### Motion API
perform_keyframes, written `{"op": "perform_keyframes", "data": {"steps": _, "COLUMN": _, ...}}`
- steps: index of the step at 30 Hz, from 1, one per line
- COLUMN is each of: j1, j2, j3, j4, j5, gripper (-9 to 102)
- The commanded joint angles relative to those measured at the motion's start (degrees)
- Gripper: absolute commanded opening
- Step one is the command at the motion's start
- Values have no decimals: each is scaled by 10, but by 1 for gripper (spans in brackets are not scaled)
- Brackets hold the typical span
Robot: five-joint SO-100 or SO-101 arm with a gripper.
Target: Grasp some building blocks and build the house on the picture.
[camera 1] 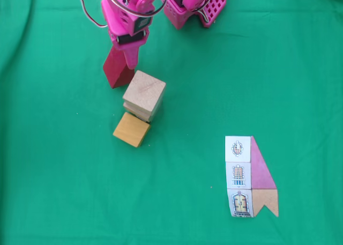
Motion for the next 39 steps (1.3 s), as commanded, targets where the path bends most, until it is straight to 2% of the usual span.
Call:
{"op": "perform_keyframes", "data": {"steps": 1, "j1": 3, "j2": 31, "j3": -17, "j4": 1, "j5": -1, "gripper": 15}}
{"op": "perform_keyframes", "data": {"steps": 10, "j1": 47, "j2": 97, "j3": -21, "j4": -1, "j5": -2, "gripper": 15}}
{"op": "perform_keyframes", "data": {"steps": 19, "j1": 70, "j2": 86, "j3": -154, "j4": 0, "j5": -2, "gripper": 15}}
{"op": "perform_keyframes", "data": {"steps": 39, "j1": 40, "j2": -180, "j3": -474, "j4": -9, "j5": -4, "gripper": 15}}
